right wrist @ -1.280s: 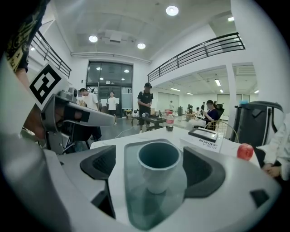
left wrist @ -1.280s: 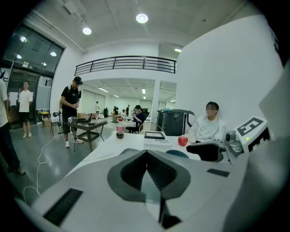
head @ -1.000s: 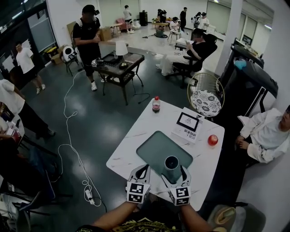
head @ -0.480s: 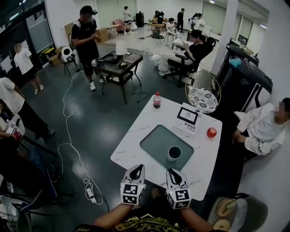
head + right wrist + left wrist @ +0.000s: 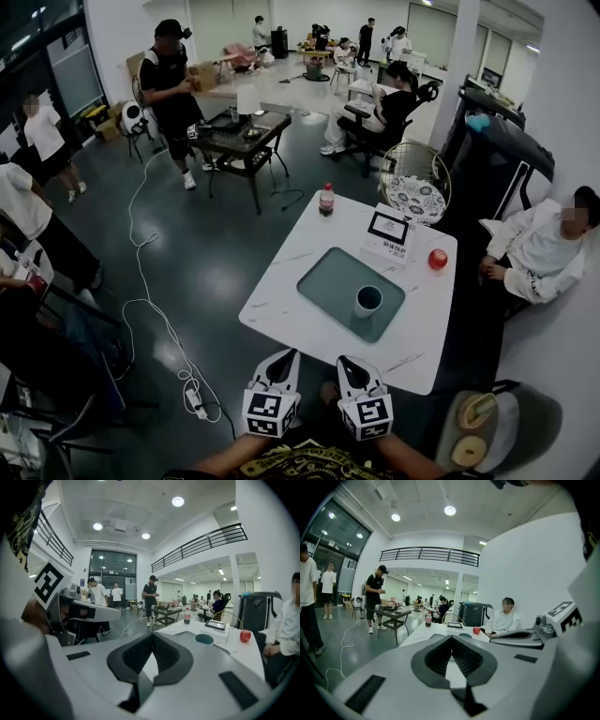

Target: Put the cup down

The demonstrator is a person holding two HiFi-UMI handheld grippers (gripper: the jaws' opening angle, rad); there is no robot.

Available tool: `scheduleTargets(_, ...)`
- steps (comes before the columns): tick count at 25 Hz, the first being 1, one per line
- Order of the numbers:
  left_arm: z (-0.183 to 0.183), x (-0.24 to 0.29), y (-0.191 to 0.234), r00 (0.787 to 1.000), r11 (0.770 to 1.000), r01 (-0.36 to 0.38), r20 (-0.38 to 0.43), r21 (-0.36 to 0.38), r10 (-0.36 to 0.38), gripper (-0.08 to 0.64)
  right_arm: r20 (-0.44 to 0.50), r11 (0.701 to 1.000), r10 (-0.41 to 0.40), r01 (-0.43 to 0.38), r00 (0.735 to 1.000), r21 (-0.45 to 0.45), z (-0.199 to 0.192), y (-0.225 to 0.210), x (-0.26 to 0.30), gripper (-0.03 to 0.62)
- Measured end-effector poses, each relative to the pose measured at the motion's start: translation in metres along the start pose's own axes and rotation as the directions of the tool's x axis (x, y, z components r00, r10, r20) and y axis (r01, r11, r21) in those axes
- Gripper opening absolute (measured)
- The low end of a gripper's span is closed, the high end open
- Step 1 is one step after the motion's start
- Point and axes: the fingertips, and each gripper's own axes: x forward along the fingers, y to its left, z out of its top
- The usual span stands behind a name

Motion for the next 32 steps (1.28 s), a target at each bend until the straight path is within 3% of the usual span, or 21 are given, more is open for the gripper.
scheduleTargets(7, -0.004, -0.034, -0.009, 1.000, 0.999, 0.017, 0.017, -0.039, -0.016, 0.011, 0.028, 0.999, 0.022, -0.021, 0.999, -0.039, 0.016, 0.021, -0.028, 0.008)
scheduleTargets(13, -0.004, -0.046, -0.023, 0.999, 1.000, -0.013, 0.040, -0.022, 0.013, 0.010, -0.002, 0.992, 0.100, -0.100, 0.995, -0.076, -0.004, 0.025, -0.047, 0.008)
scheduleTargets(22, -0.019, -0.045, -0.089, 0.998, 0.998, -0.056, 0.003, 0.001, 0.056, 0.009, -0.045, 0.973, 0.219, -0.222, 0.975, -0.059, -0.027, 0.008, -0.089, 0.007)
scheduleTargets(28, -0.041, -0.058, -0.109, 0.990, 0.991, -0.134, -0.046, -0.019, 0.133, 0.009, -0.079, 0.956, 0.291, -0.293, 0.954, -0.026, -0.035, -0.005, -0.108, 0.006)
scheduleTargets(32, -0.049, -0.065, -0.116, 0.989, 0.990, -0.138, -0.054, -0.035, 0.136, 0.009, -0.050, 0.953, 0.297, -0.300, 0.954, -0.052, -0.040, -0.009, -0.114, 0.006)
